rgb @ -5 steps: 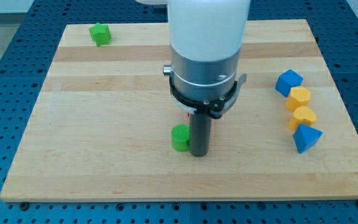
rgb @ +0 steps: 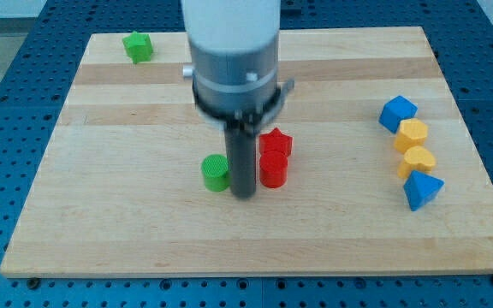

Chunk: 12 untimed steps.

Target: Place the green circle right to the green star

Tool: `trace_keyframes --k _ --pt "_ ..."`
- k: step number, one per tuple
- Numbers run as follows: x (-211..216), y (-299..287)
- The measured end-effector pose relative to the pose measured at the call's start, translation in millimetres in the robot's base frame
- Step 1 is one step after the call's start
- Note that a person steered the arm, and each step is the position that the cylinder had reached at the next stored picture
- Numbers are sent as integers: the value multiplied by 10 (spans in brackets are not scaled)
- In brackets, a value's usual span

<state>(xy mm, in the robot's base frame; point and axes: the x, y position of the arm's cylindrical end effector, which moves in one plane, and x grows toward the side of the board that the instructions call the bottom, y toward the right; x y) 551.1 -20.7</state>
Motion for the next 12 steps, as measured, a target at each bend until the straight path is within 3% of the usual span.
trace_keyframes --k 1,2,3,5,12 --pt "458 3" --pt "497 -9" --pt "416 -377" --pt "348 -378" --pt "-2000 -378"
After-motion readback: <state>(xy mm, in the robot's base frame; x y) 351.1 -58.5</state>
